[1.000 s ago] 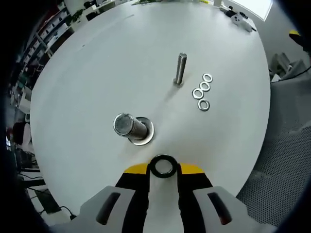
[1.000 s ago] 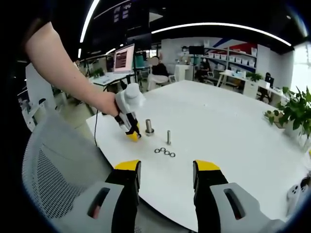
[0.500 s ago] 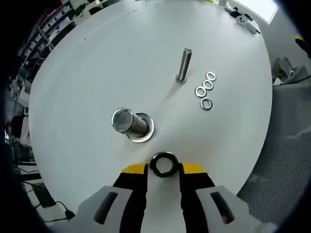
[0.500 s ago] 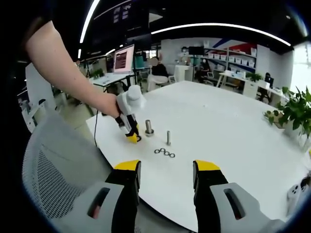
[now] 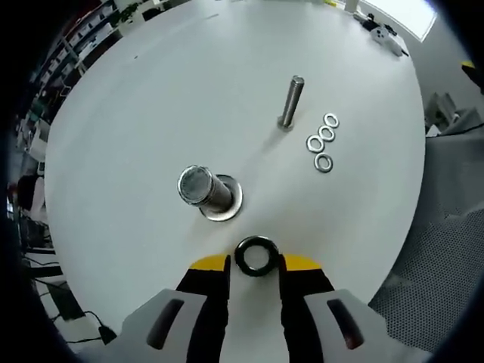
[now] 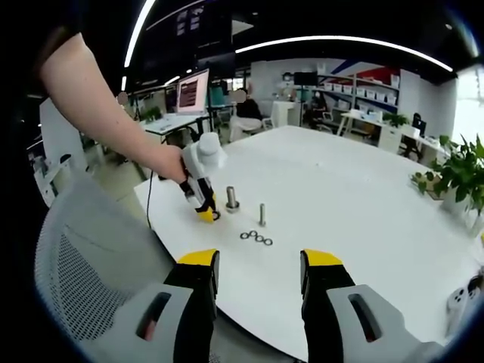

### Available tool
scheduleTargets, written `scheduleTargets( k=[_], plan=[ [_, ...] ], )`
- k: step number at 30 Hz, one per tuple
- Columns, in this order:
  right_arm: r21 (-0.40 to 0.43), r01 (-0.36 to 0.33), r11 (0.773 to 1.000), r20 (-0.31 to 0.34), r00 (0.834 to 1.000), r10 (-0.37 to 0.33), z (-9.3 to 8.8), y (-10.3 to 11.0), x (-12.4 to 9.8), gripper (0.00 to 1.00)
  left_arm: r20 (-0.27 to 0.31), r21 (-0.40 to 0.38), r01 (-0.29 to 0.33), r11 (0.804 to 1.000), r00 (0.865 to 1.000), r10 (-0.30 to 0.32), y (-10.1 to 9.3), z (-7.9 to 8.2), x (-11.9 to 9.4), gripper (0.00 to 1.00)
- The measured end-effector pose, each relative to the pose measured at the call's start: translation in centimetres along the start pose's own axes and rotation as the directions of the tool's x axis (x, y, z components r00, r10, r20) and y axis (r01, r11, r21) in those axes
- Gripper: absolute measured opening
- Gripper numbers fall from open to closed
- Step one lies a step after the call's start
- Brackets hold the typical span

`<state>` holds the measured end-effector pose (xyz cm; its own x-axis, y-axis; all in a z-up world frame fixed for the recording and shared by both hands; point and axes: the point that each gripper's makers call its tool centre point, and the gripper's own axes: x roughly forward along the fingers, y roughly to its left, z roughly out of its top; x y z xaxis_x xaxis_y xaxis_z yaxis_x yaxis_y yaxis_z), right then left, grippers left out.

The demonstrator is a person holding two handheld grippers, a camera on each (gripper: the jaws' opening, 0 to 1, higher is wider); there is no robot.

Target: Place the washer onto the threaded stud by aligning its center hole with the stud, sliding it down to the base, and recovering from edge contact or off-axis alignment until the washer reaches the visible bottom stop.

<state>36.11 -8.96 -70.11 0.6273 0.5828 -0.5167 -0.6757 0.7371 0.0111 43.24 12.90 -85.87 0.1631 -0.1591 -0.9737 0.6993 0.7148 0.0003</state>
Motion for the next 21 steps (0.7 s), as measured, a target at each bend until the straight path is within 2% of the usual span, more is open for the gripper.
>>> scheduleTargets(
  k=[11, 21],
  plan=[
    [-0.001, 0.003, 1.0, -0.003, 1.0, -0.003, -0.04, -0.02, 0.0, 0.45, 0.016, -0.028, -0.008, 1.0, 1.0, 0.008, 0.04, -0.05, -0.1, 0.19],
    [-0.003, 0.002, 1.0, -0.008, 1.0, -0.002, -0.13, -0.01, 0.02, 0.45, 0.012, 0.019, -0.022, 1.0, 1.0, 0.022, 0.12, -0.34, -0.32, 0.19]
  ],
)
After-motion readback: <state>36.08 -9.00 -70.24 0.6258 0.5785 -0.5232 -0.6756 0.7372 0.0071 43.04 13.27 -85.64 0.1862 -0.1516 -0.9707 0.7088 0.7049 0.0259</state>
